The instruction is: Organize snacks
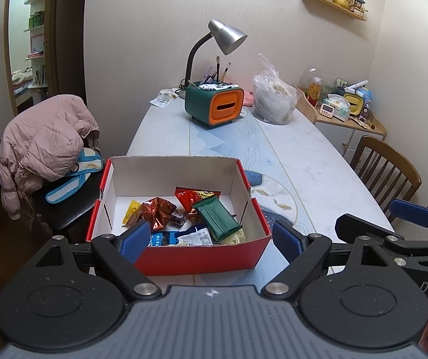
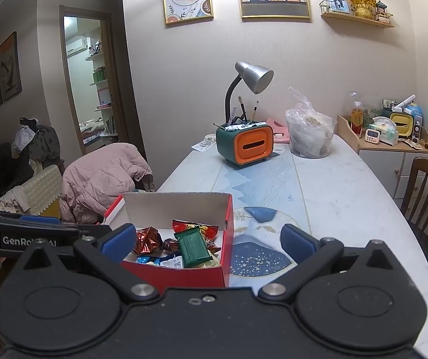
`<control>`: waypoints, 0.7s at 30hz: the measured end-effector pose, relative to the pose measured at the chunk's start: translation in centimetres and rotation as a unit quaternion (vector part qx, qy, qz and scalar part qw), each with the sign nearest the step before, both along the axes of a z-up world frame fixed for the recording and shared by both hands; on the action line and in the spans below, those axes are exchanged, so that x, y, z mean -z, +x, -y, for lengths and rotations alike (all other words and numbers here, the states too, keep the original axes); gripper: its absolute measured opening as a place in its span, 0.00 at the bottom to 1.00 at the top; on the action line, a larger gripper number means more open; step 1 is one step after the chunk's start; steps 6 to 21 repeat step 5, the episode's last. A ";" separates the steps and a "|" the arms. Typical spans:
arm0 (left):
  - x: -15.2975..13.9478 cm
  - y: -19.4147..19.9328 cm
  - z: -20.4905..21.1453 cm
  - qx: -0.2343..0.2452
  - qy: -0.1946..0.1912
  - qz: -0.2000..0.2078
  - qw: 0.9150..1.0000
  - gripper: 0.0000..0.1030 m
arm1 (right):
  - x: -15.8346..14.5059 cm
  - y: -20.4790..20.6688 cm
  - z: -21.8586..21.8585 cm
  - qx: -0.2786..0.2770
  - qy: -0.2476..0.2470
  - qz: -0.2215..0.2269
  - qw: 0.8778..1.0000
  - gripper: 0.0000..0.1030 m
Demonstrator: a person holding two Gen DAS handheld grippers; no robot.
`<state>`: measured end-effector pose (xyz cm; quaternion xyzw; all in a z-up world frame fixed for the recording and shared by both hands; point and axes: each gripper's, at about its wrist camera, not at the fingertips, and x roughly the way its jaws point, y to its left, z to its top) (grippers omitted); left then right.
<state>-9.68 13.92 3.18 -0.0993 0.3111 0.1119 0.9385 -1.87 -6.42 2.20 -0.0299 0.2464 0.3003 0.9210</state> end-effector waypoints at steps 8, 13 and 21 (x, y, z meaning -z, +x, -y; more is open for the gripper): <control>0.3 0.1 0.2 0.003 0.001 -0.001 1.000 0.86 | 0.3 0.0 0.2 0.002 0.000 -0.003 1.000 1.00; 0.3 0.1 0.2 0.003 0.001 -0.001 1.000 0.86 | 0.3 0.0 0.2 0.002 0.000 -0.003 1.000 1.00; 0.3 0.1 0.2 0.003 0.001 -0.001 1.000 0.86 | 0.3 0.0 0.2 0.002 0.000 -0.003 1.000 1.00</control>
